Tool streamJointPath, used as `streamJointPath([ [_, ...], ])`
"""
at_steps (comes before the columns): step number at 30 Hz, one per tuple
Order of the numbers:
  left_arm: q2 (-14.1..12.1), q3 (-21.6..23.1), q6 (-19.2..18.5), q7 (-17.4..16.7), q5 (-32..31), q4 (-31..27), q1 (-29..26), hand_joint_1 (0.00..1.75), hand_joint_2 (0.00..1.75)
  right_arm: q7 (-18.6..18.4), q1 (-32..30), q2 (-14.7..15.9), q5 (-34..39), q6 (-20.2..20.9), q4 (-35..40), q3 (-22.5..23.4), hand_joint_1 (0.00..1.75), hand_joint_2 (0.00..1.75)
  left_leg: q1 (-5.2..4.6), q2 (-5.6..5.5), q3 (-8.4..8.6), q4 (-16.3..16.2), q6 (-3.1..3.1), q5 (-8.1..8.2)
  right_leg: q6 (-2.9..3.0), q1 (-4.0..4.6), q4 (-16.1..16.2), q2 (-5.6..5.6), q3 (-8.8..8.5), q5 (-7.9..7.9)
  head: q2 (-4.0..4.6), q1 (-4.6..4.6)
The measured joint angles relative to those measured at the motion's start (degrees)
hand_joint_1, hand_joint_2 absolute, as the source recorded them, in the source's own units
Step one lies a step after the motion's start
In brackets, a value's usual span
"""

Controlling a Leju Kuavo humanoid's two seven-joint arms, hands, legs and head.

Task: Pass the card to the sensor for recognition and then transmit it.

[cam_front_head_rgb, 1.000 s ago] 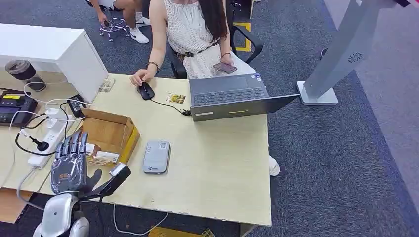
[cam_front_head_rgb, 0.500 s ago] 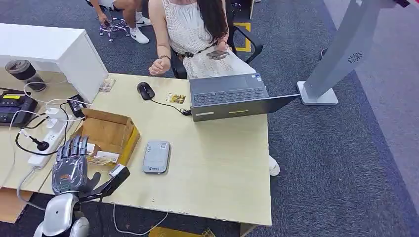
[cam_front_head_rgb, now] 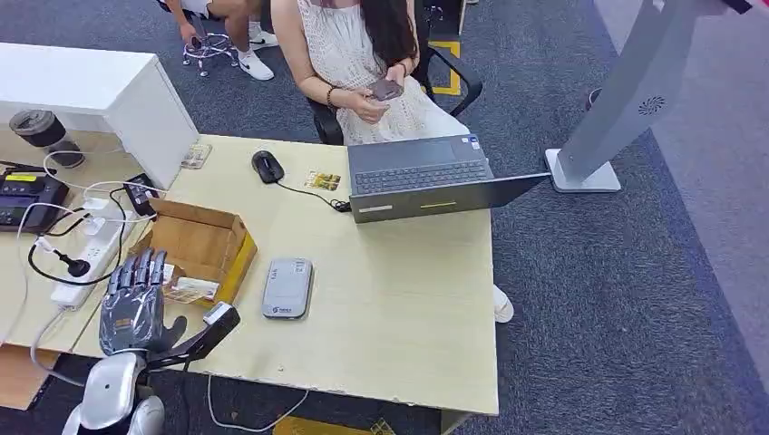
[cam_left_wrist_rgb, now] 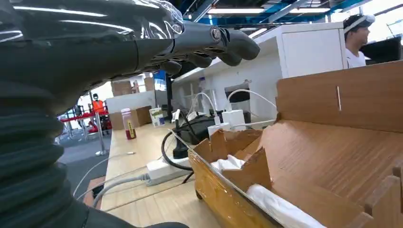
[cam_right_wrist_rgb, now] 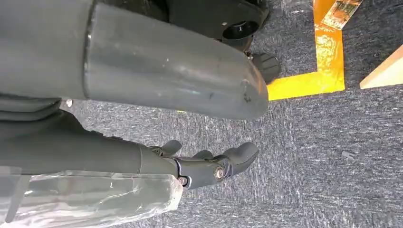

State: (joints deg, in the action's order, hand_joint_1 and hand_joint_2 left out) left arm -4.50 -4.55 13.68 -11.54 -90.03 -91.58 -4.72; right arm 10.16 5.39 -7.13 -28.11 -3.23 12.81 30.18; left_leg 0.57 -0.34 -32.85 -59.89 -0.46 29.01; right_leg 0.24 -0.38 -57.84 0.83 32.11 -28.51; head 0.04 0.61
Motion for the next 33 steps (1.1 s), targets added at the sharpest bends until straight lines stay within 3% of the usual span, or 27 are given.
streamJointPath([
  [33,-0.6,0.0,-1.2,-0.5,0.0,1.8,2.0,0.00,1.75,-0.2,0.3,0.0,-2.1,0.3,0.0,0.4,0.00,0.00,0.00,0.01,0.00,0.0,0.00,0.00,0.00,0.00,0.0,0.00,0.01,0.00,0.00,0.00],
])
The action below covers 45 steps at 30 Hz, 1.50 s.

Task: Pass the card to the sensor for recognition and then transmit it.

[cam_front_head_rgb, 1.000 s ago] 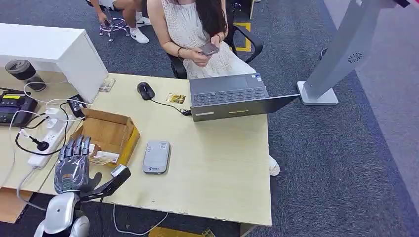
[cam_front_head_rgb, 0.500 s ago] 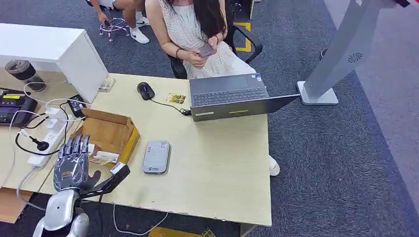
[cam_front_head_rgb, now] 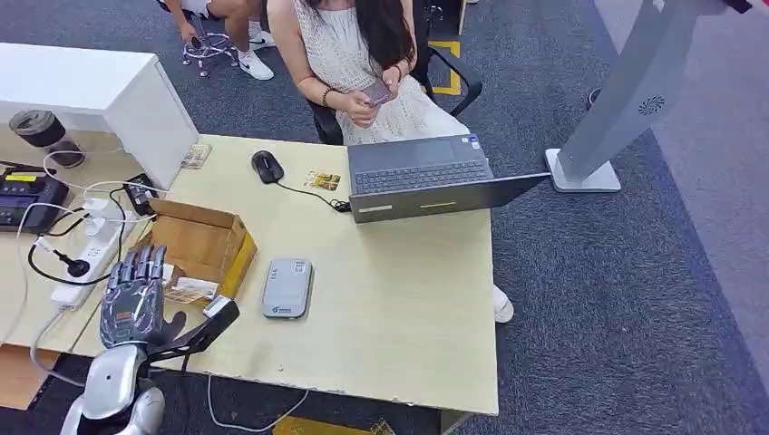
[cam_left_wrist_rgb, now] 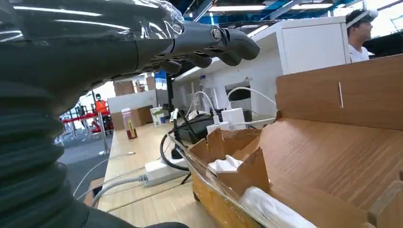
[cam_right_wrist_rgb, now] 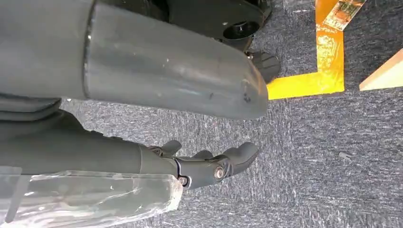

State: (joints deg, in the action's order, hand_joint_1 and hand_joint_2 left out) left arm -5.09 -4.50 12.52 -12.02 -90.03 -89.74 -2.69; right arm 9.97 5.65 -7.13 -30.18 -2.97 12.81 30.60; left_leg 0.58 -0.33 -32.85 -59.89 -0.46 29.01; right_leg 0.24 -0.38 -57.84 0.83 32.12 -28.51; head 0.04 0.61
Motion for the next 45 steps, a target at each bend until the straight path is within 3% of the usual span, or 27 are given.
streamJointPath([
  [1,0.0,0.0,0.0,0.0,0.0,0.2,0.1,0.00,1.75,0.0,0.0,0.0,-0.2,0.0,0.0,0.0,0.00,0.00,0.00,0.00,0.00,0.0,0.00,0.00,0.00,0.00,0.0,0.00,0.00,0.00,0.00,0.00],
  [2,0.0,0.0,0.0,0.0,0.0,0.4,0.1,1.75,1.75,-0.1,0.0,0.0,-0.5,0.0,0.0,0.0,0.00,0.00,0.00,0.00,0.00,0.0,0.00,0.00,0.00,0.00,0.0,0.00,0.00,0.00,0.00,0.00],
  [9,0.2,-0.1,-1.2,3.1,0.0,3.1,1.0,1.75,1.75,-0.2,0.2,0.0,-1.0,0.7,0.0,0.0,0.00,0.00,0.00,0.00,0.00,0.0,0.00,0.00,0.00,0.00,0.0,0.00,-0.01,0.00,0.00,0.00],
  [33,1.2,-2.7,-0.3,6.5,0.0,5.1,2.1,1.75,1.75,-0.1,0.4,-0.2,-2.6,1.0,0.0,0.5,0.00,0.00,0.00,0.00,0.00,0.0,0.00,0.00,0.00,0.00,0.0,0.00,-0.01,0.00,0.00,0.00],
  [45,1.2,-2.8,0.0,4.0,0.0,5.1,4.2,1.75,1.75,-0.2,0.5,-0.2,-4.1,1.1,0.0,1.5,0.00,0.00,0.00,-0.01,0.00,0.0,0.00,-0.01,0.00,0.00,0.0,0.00,0.00,0.00,0.00,0.00],
])
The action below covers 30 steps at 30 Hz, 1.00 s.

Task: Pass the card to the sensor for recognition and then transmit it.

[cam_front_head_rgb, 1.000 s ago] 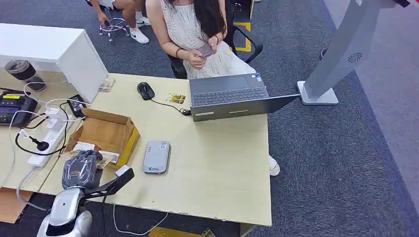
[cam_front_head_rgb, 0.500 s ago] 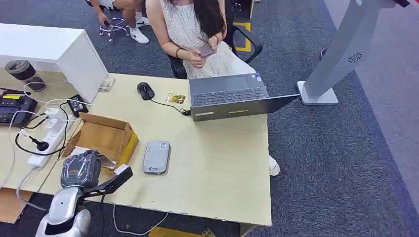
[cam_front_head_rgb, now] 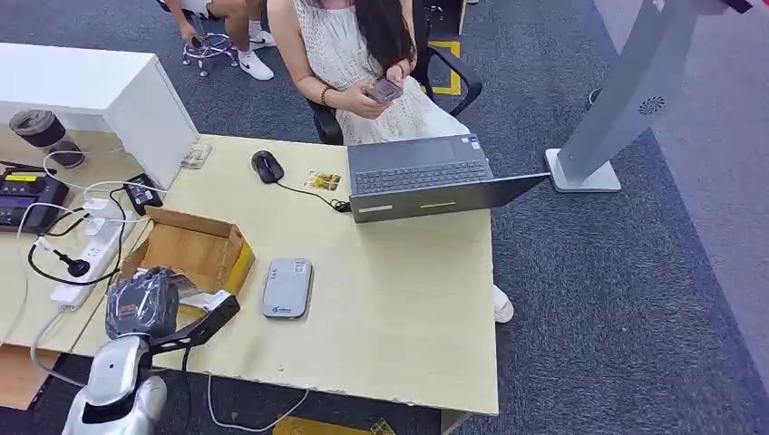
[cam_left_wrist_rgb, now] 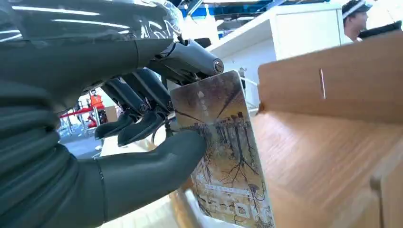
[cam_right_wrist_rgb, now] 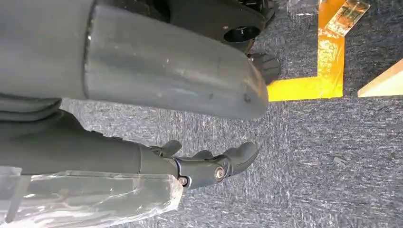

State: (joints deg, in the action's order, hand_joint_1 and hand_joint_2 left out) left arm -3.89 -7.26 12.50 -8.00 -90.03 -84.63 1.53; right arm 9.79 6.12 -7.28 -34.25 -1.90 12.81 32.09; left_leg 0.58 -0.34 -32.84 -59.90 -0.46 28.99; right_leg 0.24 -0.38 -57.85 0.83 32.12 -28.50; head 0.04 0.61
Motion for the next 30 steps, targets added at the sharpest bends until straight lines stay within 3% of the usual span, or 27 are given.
streamJointPath([
  [1,0.0,0.1,-0.1,-0.3,0.0,0.0,0.5,1.33,1.75,0.0,0.1,0.0,-0.1,0.1,0.0,0.0,0.00,0.00,0.00,0.00,0.00,0.0,0.00,-0.01,0.00,0.00,0.0,0.00,0.00,0.00,0.00,0.00],
  [3,-0.1,0.3,-0.3,-0.6,0.0,0.0,1.7,1.08,1.75,-0.1,0.3,0.0,-0.4,0.1,0.0,0.0,0.00,0.00,0.00,0.00,0.00,0.0,-0.02,-0.03,0.00,0.00,0.0,0.00,0.00,0.01,0.00,0.00],
  [4,-0.1,0.4,-0.5,-0.6,0.0,0.0,2.3,0.75,1.75,-0.2,0.4,0.0,-0.8,0.3,0.0,0.1,0.00,0.00,0.00,0.00,0.00,0.0,-0.02,-0.03,0.00,0.00,0.0,0.00,0.00,0.01,0.00,0.00],
  [5,-0.1,0.5,-0.7,-0.6,0.0,-0.1,3.0,0.45,1.75,-0.2,0.5,0.0,-1.0,0.4,0.0,0.2,0.00,1.75,0.00,0.00,0.00,0.0,-0.02,-0.04,0.00,0.00,0.0,0.00,0.00,0.02,0.00,0.00],
  [6,-0.1,0.6,-1.0,-0.6,0.0,-0.2,3.6,0.31,1.75,-0.3,0.6,0.0,-1.1,0.6,0.0,0.3,0.00,1.75,0.00,0.00,0.00,0.0,-0.02,-0.04,0.00,0.00,0.0,0.00,-0.01,0.02,0.00,0.00],
  [10,-0.1,1.7,-2.3,-0.8,0.0,-0.8,6.9,0.44,1.75,-0.6,1.1,0.0,-1.4,1.0,0.0,0.5,0.00,1.75,0.00,-0.01,0.00,0.0,-0.04,-0.05,-0.01,0.00,0.0,0.00,0.00,0.04,0.00,0.00],
  [18,-0.2,7.4,-7.2,-3.5,0.0,-2.1,16.0,0.38,1.75,-1.1,2.1,0.0,-2.2,1.7,-0.1,0.9,0.00,1.75,-0.01,-0.02,0.00,0.0,-0.05,-0.06,0.00,-0.01,0.0,-0.01,-0.03,0.08,0.00,0.00],
  [21,-0.2,8.4,-7.2,-3.5,0.0,-2.3,17.2,0.38,1.75,-1.2,2.1,0.0,-2.7,1.7,-0.1,1.0,0.00,1.75,-0.01,-0.01,0.01,0.0,-0.05,-0.06,0.01,-0.01,0.0,0.01,-0.01,0.08,0.00,0.00],
  [23,-0.2,8.7,-7.1,-3.5,0.0,-2.3,17.5,0.49,1.75,-1.2,2.2,0.0,-2.9,1.7,-0.1,1.0,0.00,1.75,-0.01,-0.01,0.01,0.0,-0.05,-0.06,0.01,0.00,0.0,0.01,0.00,0.07,0.00,-0.02],
  [27,-0.2,9.9,-7.2,-3.6,0.0,-2.3,18.4,0.42,1.75,-1.2,2.2,-0.1,-3.0,1.9,-0.1,1.2,0.00,1.75,0.00,-0.02,-0.01,0.0,-0.05,-0.06,0.01,0.00,0.0,0.00,0.06,0.07,0.00,0.00],
  [29,-0.5,11.7,-9.0,-5.5,0.0,-2.3,20.7,0.28,1.75,-1.2,2.3,-0.2,-3.1,2.0,-0.1,1.3,0.00,1.75,0.00,-0.06,-0.03,0.0,-0.04,-0.09,0.01,0.01,0.0,-0.04,0.06,0.07,0.00,0.00],
  [30,-0.6,12.9,-9.8,-6.1,0.0,-2.3,22.0,0.02,1.75,-1.3,2.3,-0.2,-3.1,2.0,-0.1,1.4,0.00,1.75,0.00,-0.06,-0.04,0.0,-0.05,-0.11,0.01,0.01,0.0,-0.05,0.05,0.08,0.00,0.00],
])
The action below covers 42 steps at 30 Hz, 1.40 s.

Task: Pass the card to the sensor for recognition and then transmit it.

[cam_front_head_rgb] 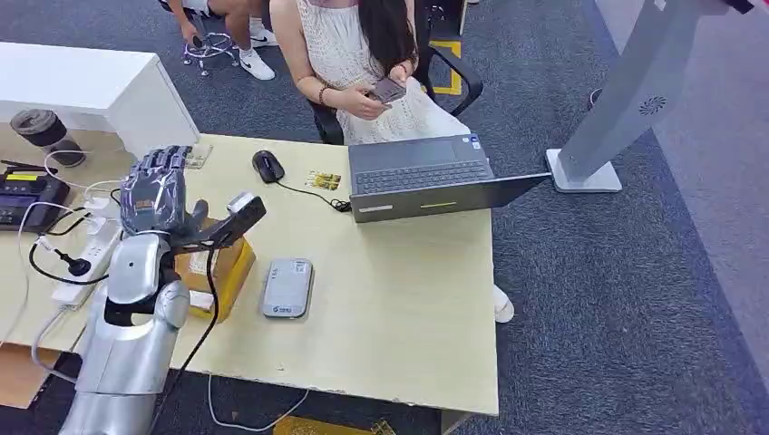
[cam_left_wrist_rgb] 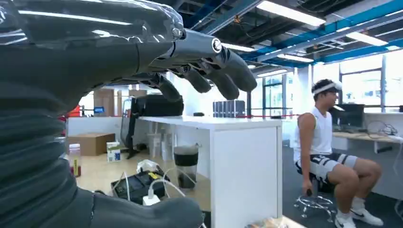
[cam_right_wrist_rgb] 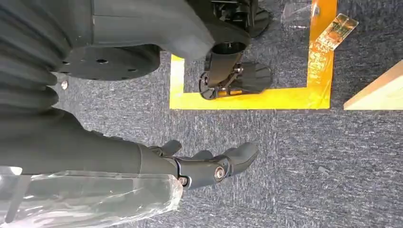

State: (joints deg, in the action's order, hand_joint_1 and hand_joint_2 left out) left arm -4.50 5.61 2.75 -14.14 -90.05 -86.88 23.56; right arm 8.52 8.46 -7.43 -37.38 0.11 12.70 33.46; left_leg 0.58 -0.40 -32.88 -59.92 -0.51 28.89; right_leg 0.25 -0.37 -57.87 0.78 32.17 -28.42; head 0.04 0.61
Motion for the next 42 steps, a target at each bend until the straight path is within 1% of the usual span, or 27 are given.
streamJointPath([
  [2,0.0,2.0,-0.8,-0.4,0.0,0.0,2.6,0.00,1.75,-0.1,0.1,0.0,0.0,0.0,0.0,0.3,0.00,1.75,-0.01,0.00,0.01,0.0,0.01,0.00,-0.01,-0.01,0.0,-0.02,-0.04,0.02,0.00,-0.02],
  [4,0.1,3.1,-0.8,-0.2,0.0,0.0,3.7,0.00,1.75,-0.1,0.1,0.0,0.0,-0.1,0.0,0.7,0.00,1.75,-0.01,0.05,0.02,0.0,0.01,-0.01,-0.01,-0.02,0.0,0.05,-0.04,0.06,0.00,0.02],
  [8,0.2,3.7,0.5,1.9,0.0,0.0,2.8,0.00,1.75,0.2,-0.2,0.0,0.0,-0.3,-0.1,1.6,0.00,1.75,-0.03,0.13,0.03,0.0,-0.01,0.01,0.00,-0.03,0.0,0.14,-0.01,0.07,0.00,0.00],
  [10,0.6,3.7,2.0,3.8,0.0,-0.2,0.6,0.00,1.75,0.5,-0.3,0.0,0.1,-0.4,-0.1,2.4,0.00,1.75,-0.04,0.13,0.02,0.0,-0.03,0.03,-0.01,-0.02,0.0,0.14,-0.01,0.05,0.00,0.00],
  [13,1.1,3.7,3.8,5.7,0.0,-2.4,-4.8,0.00,1.75,1.2,-0.9,0.0,0.2,-0.9,-0.1,3.5,0.00,1.75,-0.03,0.15,0.01,0.0,-0.02,0.06,0.00,-0.02,0.0,0.14,0.00,-0.02,0.00,0.00],
  [16,1.4,3.7,4.3,6.8,0.0,-5.4,-9.9,0.00,1.75,1.6,-1.5,0.0,0.4,-1.1,-0.1,4.5,0.00,1.75,-0.03,0.15,0.00,0.0,-0.01,0.10,-0.02,-0.02,0.0,0.14,0.03,-0.04,0.00,0.00],
  [20,1.5,3.7,4.3,7.1,0.0,-7.5,-13.0,0.00,1.75,1.7,-1.9,0.0,0.4,-1.1,-0.1,5.4,0.00,1.75,-0.02,0.12,-0.02,0.0,-0.01,0.09,-0.02,-0.01,0.0,0.12,0.02,-0.04,0.00,0.00],
  [23,1.6,3.7,4.7,8.5,0.0,-9.1,-15.4,0.00,1.75,2.1,-1.9,0.0,0.5,-1.1,-0.1,6.1,0.00,1.75,-0.02,0.13,0.01,0.0,0.00,0.08,-0.02,-0.02,0.0,0.12,-0.01,-0.03,0.00,0.00],
  [26,2.1,3.3,6.3,10.1,0.0,-11.0,-19.5,0.00,1.75,2.6,-2.2,0.0,1.4,-1.4,-0.1,7.1,0.00,1.75,-0.02,0.14,0.00,0.0,-0.01,0.08,-0.02,-0.02,0.0,0.13,-0.03,-0.03,0.00,0.00],
  [29,2.3,2.3,8.6,11.3,0.1,-13.7,-25.1,0.00,1.75,3.5,-2.8,0.1,1.4,-1.6,0.0,8.0,0.00,1.75,-0.03,0.15,-0.01,0.0,-0.03,0.12,-0.04,-0.02,0.0,0.14,-0.01,-0.06,0.00,0.00],
  [32,2.4,-0.3,9.8,11.4,0.4,-15.9,-29.4,0.00,1.75,4.1,-3.3,0.2,0.9,-1.5,0.0,8.5,0.00,1.75,-0.02,0.12,-0.04,0.0,0.01,0.17,-0.03,-0.01,0.0,0.12,0.02,-0.10,0.00,0.00],
  [35,2.5,-4.1,9.7,12.1,0.9,-16.2,-30.6,0.00,1.75,4.2,-3.4,0.2,0.2,-1.4,0.1,8.6,0.00,1.75,-0.01,0.12,-0.02,0.0,0.03,0.16,-0.03,-0.01,0.0,0.12,0.02,-0.10,0.00,0.00],
  [38,2.6,-6.4,9.7,12.5,0.9,-16.2,-31.0,0.00,1.75,4.1,-3.4,0.2,0.1,-1.4,0.1,8.6,0.00,1.75,0.00,0.09,-0.02,0.0,0.05,0.12,-0.03,0.00,0.0,0.07,-0.01,-0.09,0.00,0.02],
  [42,2.9,-9.6,9.2,12.1,0.3,-16.1,-31.3,0.00,1.75,3.8,-3.2,0.2,-1.3,-1.4,0.2,8.6,0.00,1.75,0.00,0.09,0.00,0.0,0.03,0.07,-0.02,-0.01,0.0,0.07,-0.03,-0.07,0.00,0.00],
])
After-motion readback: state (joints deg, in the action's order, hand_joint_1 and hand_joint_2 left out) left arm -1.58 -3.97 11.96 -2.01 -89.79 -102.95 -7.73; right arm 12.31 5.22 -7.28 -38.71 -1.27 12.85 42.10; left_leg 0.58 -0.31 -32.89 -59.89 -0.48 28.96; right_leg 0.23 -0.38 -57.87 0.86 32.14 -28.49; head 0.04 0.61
